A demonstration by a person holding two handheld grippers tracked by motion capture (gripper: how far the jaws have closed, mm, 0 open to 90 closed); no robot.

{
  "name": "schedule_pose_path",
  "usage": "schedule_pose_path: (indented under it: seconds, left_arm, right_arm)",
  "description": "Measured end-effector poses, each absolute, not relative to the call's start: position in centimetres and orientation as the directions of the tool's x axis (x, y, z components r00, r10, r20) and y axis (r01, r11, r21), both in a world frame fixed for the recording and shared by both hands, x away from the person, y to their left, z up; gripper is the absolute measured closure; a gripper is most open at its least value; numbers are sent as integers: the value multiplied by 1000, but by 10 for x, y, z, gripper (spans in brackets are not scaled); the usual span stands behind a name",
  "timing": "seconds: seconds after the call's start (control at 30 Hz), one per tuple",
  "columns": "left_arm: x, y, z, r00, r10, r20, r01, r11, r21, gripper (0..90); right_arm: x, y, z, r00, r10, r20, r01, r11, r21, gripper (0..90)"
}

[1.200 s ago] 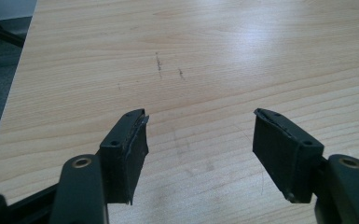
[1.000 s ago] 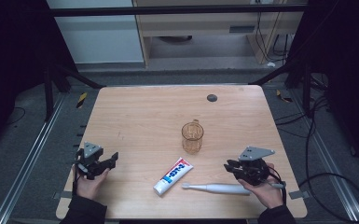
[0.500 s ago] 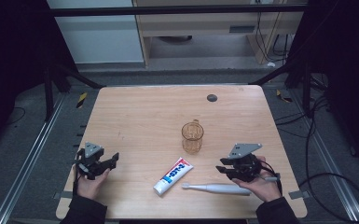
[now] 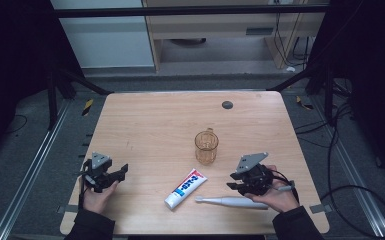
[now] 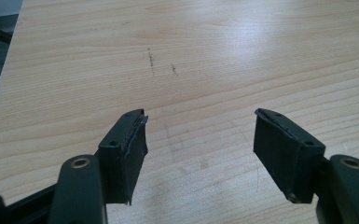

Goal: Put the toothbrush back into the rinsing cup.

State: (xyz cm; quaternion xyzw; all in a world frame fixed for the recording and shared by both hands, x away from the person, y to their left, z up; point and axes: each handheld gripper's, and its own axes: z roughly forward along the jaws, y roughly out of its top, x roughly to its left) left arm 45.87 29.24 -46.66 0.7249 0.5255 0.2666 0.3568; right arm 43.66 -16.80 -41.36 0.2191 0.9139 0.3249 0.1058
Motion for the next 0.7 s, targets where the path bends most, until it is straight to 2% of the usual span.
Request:
schedule_pose_path:
  seconds: [0.7]
  left_arm:
    - [459, 291, -467, 310, 951, 8, 574, -194, 795, 338]
  right_arm:
    - [435, -158, -437, -932, 362, 5, 311, 792, 526, 653]
